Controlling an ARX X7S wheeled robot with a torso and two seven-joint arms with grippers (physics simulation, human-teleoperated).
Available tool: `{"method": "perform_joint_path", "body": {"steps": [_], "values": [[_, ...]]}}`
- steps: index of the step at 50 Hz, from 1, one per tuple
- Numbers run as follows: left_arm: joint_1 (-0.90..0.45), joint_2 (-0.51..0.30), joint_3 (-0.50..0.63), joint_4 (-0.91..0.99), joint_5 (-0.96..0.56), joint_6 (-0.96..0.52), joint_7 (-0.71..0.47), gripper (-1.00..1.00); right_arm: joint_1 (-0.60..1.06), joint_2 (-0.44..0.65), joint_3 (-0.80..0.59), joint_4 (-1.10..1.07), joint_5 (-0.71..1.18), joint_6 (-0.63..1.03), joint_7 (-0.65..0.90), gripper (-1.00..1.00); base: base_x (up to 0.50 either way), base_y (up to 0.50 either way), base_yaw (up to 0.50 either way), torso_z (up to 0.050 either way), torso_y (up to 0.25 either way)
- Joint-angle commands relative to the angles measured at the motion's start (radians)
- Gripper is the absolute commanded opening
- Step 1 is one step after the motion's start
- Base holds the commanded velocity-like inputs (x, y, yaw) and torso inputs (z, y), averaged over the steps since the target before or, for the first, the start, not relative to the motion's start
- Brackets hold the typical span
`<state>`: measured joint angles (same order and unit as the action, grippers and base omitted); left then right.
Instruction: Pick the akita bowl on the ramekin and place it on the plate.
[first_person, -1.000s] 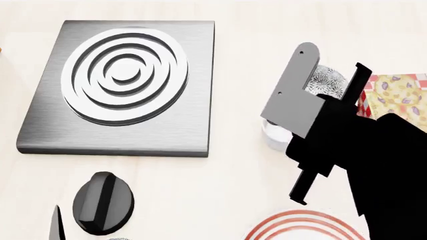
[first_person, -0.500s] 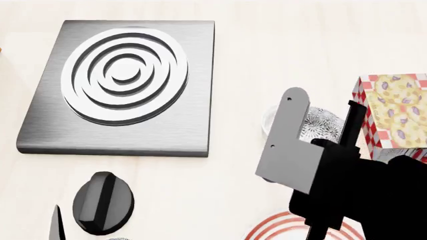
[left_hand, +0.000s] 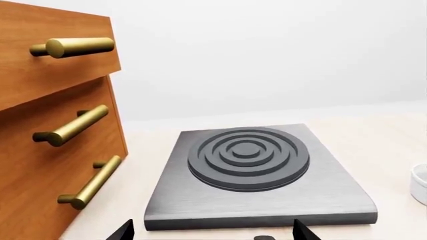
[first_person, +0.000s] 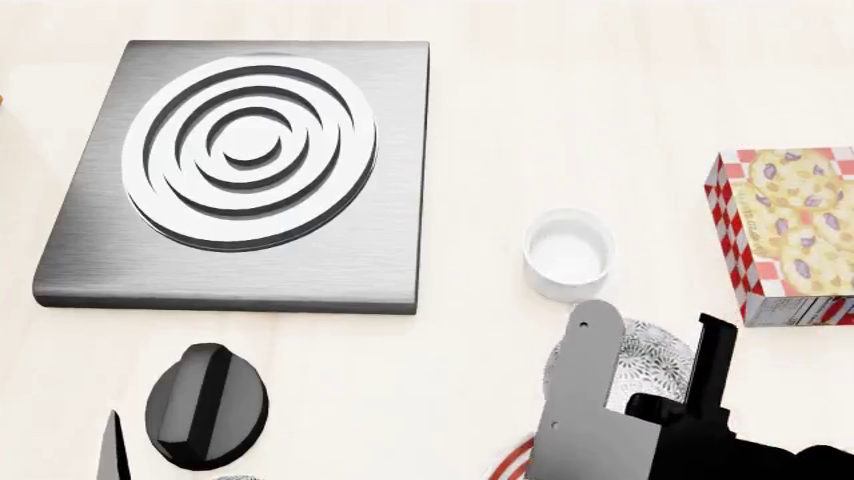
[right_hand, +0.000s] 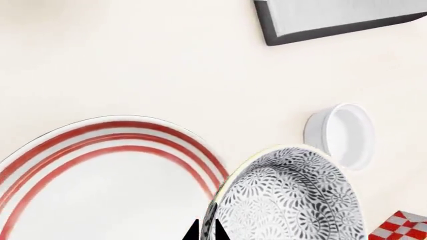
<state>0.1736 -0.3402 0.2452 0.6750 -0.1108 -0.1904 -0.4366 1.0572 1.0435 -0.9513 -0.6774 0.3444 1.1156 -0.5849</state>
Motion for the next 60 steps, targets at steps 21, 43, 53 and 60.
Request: {"method": "perform_joint_path", "body": {"steps": [21,43,53,60], "values": [[-0.002,-0.008,0.008,-0.007,-0.009,0.003,-0.009,1.00,-0.252,0.117,0.056,-0.067,0.079,-0.138,0.168,-1.00,0.00,0.00,0.00,0.000,0.000],[-0.010,-0.011,0.011,-0.015,-0.013,0.000,-0.017,1.00,-0.350,0.126,0.039,-0.038,0.085,-0.221,0.227,-1.00,0.00,0.00,0.00,0.000,0.000],[-0.009,-0.013,0.012,-0.014,-0.014,0.002,-0.021,1.00,-0.388,0.127,0.031,-0.010,0.082,-0.263,0.247,-1.00,0.00,0.00,0.00,0.000,0.000],[-0.009,-0.015,0.015,-0.014,-0.012,0.003,-0.024,1.00,-0.416,0.124,0.024,0.013,0.079,-0.297,0.263,-1.00,0.00,0.00,0.00,0.000,0.000]]}}
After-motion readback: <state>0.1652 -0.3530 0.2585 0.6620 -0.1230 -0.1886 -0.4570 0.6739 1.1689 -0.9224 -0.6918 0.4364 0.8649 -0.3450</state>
